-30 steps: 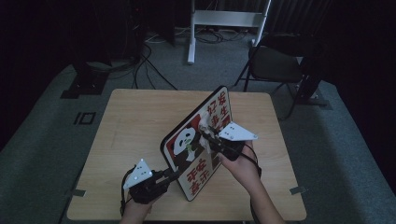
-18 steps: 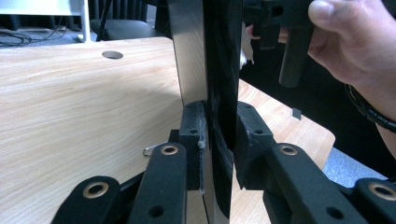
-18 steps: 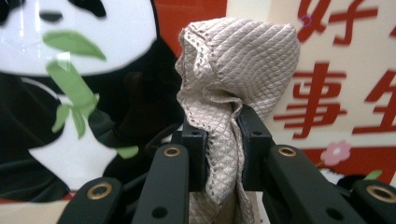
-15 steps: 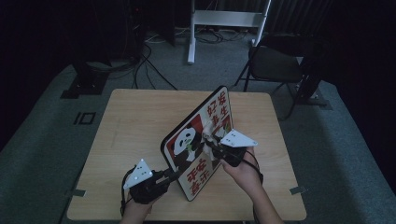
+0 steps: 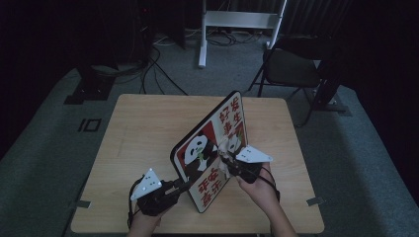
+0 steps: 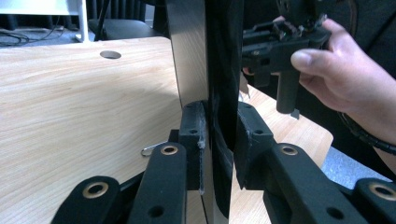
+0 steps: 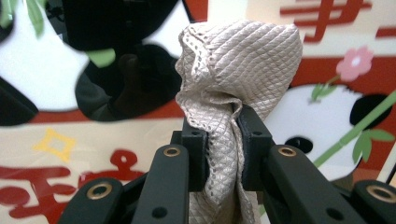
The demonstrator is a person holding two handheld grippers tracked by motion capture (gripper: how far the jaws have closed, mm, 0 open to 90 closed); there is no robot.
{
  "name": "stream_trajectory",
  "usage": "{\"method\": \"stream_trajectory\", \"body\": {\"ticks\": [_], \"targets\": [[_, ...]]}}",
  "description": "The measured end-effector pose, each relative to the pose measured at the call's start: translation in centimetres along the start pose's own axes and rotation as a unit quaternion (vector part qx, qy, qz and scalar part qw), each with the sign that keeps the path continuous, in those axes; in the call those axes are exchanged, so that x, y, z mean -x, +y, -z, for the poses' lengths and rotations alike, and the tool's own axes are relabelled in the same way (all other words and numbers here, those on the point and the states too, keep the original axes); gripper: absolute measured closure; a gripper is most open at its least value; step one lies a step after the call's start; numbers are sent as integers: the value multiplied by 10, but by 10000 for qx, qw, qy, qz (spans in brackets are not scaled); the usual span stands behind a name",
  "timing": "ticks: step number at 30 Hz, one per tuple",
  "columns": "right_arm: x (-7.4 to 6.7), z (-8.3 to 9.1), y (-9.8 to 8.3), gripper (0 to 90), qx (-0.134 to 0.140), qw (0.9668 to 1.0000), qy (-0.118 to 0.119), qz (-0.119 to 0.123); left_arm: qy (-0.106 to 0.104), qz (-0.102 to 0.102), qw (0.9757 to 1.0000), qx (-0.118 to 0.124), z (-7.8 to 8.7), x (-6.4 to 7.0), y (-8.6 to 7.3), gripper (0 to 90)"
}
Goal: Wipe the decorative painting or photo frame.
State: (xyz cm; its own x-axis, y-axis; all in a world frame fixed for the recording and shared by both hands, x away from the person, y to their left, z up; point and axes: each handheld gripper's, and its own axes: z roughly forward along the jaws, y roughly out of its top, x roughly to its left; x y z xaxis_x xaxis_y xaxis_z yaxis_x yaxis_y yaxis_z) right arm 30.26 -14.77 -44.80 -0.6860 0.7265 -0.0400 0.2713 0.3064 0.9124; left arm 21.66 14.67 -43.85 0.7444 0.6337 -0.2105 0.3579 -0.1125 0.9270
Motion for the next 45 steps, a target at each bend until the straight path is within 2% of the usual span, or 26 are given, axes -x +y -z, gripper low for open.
{"method": "stream_trajectory", "body": {"ticks": [9,14,25,45], "targets": [[2,-4,-24,762,-224,9997,5,-127,1,4,10000,7,0,0,0,761],[3,-6,-37,762,-365,9993,-22,-77,-21,9,10000,22,0,0,0,761],[3,-10,-60,762,-734,9971,-24,-188,-34,-3,10000,2,0,1,0,760],[7,-16,-85,762,-1087,9933,12,-382,-25,1,10000,7,0,1,0,760]]}}
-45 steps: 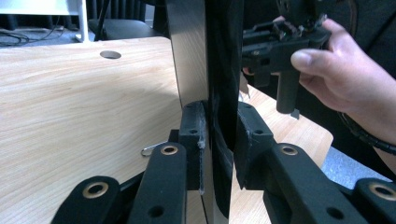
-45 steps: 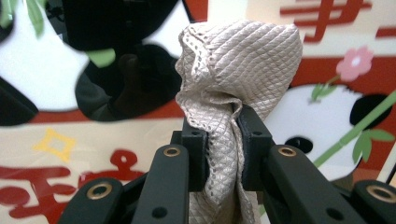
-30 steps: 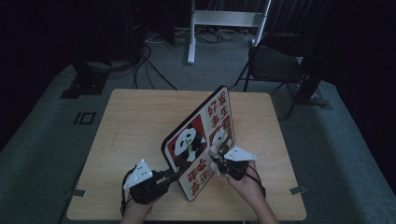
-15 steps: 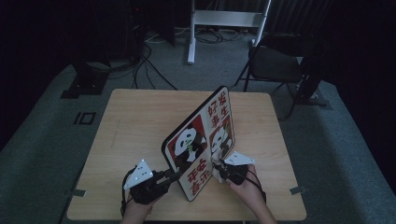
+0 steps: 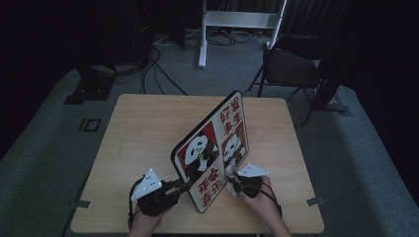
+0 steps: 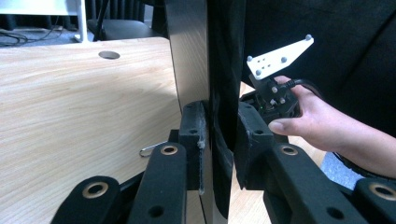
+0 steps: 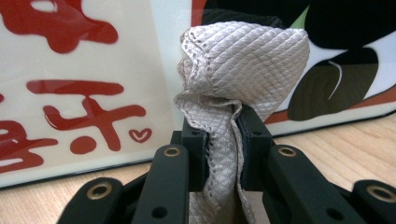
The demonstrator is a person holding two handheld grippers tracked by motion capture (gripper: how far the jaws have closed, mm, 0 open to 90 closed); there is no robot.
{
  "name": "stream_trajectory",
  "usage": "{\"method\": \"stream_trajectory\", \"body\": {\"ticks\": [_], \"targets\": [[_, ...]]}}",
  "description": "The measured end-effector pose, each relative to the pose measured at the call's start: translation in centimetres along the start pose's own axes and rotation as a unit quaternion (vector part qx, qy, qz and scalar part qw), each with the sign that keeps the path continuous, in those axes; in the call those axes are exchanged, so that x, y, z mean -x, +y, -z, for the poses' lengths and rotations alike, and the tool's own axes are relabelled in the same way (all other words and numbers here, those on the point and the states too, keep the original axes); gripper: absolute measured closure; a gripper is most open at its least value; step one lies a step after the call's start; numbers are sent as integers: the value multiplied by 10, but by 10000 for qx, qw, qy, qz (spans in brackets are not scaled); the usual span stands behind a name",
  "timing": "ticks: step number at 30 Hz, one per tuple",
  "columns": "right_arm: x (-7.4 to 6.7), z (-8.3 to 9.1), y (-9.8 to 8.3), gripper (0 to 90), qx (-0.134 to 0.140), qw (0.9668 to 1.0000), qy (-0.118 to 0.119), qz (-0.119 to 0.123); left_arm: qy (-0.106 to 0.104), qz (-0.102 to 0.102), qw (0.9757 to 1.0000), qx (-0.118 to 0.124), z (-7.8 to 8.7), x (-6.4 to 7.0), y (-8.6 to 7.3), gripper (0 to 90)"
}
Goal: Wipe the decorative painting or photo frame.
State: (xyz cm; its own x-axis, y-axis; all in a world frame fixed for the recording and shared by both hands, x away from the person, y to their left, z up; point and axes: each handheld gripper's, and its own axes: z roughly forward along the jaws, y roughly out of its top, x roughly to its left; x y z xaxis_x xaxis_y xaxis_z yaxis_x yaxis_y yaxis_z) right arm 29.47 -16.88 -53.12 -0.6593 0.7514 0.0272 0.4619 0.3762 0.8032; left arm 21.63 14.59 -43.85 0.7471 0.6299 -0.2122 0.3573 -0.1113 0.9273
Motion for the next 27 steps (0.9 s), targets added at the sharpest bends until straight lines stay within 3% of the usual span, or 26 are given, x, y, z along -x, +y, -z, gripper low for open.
{"method": "stream_trajectory", "body": {"ticks": [9,15,21,27], "targets": [[2,-5,-10,763,-221,9997,-10,-47,1,8,10000,3,0,0,0,760],[4,-1,-6,767,-197,9998,-1,-77,0,16,10000,11,0,-1,0,761],[3,20,23,767,360,9993,4,-64,0,8,10000,15,0,-1,0,761],[-3,47,63,767,982,9951,45,111,4,12,10000,17,0,-1,0,761]]}}
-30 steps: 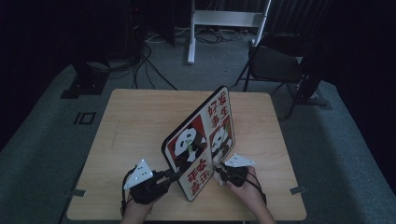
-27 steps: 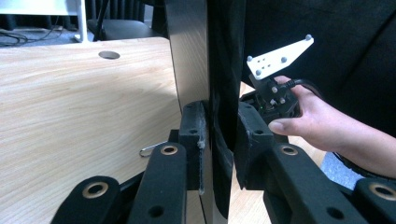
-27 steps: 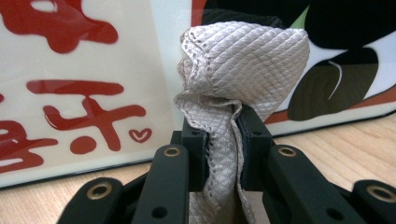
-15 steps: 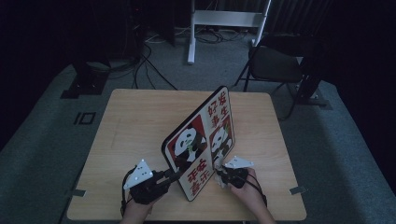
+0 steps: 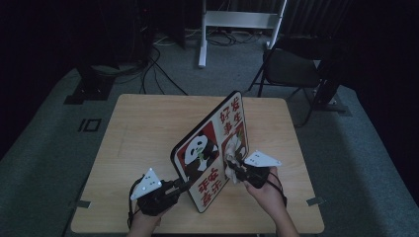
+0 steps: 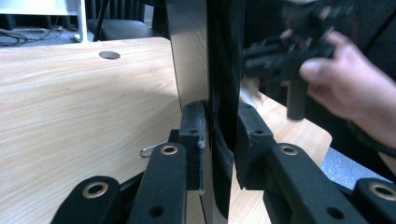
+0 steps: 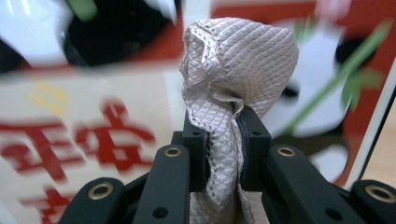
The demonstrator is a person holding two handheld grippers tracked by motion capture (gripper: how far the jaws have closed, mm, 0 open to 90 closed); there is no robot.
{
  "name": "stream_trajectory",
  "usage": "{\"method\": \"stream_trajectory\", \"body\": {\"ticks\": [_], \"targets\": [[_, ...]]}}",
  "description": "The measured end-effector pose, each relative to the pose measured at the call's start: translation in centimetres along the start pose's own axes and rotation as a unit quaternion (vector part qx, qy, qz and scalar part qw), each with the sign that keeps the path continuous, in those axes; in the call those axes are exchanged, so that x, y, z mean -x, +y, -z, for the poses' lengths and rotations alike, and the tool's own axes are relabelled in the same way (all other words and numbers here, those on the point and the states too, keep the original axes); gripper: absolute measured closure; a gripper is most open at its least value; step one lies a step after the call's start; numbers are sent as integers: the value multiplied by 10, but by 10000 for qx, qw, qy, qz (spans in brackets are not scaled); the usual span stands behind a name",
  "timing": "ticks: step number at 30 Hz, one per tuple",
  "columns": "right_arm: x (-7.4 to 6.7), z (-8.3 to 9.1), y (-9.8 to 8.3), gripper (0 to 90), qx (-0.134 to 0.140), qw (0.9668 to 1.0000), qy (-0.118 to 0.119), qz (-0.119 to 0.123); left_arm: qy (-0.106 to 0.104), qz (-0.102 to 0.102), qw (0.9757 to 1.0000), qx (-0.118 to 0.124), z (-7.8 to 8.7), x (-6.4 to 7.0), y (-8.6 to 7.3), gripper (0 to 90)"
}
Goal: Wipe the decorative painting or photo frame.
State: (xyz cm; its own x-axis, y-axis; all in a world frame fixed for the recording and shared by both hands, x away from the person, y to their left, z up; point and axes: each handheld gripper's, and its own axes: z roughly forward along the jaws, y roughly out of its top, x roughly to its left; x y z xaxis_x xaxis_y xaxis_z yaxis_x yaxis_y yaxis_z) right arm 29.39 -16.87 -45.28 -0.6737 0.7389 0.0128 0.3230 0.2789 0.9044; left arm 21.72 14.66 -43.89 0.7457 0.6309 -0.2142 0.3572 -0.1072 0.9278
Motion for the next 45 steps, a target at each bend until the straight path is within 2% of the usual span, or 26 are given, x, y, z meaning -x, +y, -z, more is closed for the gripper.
{"method": "stream_trajectory", "body": {"ticks": [8,16,25,27,31,45], "targets": [[-8,16,47,766,584,9980,72,222,-22,10,10000,-12,0,-1,0,761],[-23,24,88,764,1094,9928,231,425,-5,9,10000,-8,0,0,0,761],[-43,18,114,764,1284,9888,430,626,-16,6,10000,-12,0,0,1,761],[-45,16,117,763,1320,9881,452,643,-27,-2,10000,-18,0,-1,1,761],[-47,10,120,762,1244,9888,417,708,-51,0,10000,-7,0,-1,0,760],[-43,0,99,765,1019,9919,297,702,-18,-6,10000,-21,0,-1,0,760]]}}
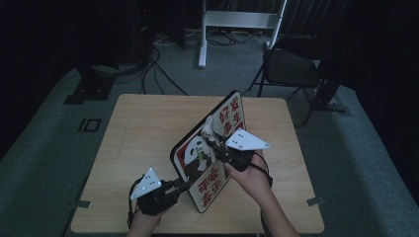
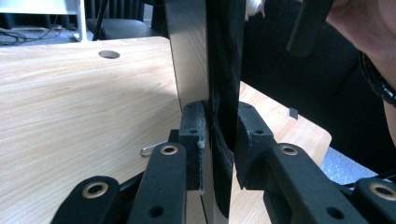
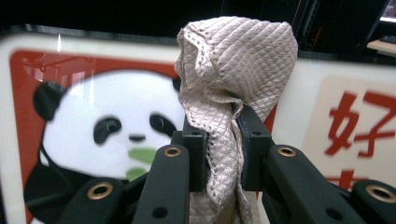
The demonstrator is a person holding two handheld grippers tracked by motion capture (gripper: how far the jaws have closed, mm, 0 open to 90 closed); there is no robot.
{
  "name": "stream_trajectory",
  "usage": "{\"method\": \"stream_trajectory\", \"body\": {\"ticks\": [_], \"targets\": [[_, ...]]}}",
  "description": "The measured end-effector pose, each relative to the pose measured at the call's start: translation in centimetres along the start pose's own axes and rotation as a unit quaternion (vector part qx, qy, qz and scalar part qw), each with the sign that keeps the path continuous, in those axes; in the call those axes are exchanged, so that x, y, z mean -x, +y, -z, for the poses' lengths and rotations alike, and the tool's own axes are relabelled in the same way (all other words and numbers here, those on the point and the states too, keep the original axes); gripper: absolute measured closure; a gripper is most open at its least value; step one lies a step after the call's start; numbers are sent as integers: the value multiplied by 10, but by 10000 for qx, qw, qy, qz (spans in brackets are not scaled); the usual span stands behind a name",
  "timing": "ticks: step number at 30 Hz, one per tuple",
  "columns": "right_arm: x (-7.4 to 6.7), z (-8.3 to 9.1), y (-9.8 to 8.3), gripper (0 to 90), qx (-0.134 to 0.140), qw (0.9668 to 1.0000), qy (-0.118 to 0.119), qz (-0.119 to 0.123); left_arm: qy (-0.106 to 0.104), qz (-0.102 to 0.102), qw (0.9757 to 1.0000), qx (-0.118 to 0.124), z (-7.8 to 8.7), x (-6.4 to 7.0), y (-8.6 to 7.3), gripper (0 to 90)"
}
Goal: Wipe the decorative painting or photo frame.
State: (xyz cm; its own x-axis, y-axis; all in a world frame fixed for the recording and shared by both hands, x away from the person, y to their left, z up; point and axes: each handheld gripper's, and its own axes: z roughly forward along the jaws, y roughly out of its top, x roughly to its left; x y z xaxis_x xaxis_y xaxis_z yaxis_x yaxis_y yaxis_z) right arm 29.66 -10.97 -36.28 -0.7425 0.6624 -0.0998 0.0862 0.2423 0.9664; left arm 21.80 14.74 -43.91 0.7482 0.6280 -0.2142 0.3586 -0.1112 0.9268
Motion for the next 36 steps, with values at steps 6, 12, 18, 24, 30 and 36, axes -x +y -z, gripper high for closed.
{"method": "stream_trajectory", "body": {"ticks": [6,12,18,24,30,36], "targets": [[0,1,-14,766,-133,9999,-22,-37,6,0,10000,5,0,1,0,759],[1,3,-26,766,-247,9997,-28,-84,10,-22,10000,0,0,2,0,759],[2,4,-43,766,-411,9990,-54,-170,3,-16,10000,-6,0,2,0,758],[2,4,-56,768,-537,9983,-69,-234,-1,-5,10000,-2,0,1,0,758],[3,5,-69,768,-672,9973,-79,-293,-2,-16,10000,-9,0,2,0,758],[3,6,-83,768,-832,9959,-111,-346,5,-26,10000,-11,0,2,0,758]]}}
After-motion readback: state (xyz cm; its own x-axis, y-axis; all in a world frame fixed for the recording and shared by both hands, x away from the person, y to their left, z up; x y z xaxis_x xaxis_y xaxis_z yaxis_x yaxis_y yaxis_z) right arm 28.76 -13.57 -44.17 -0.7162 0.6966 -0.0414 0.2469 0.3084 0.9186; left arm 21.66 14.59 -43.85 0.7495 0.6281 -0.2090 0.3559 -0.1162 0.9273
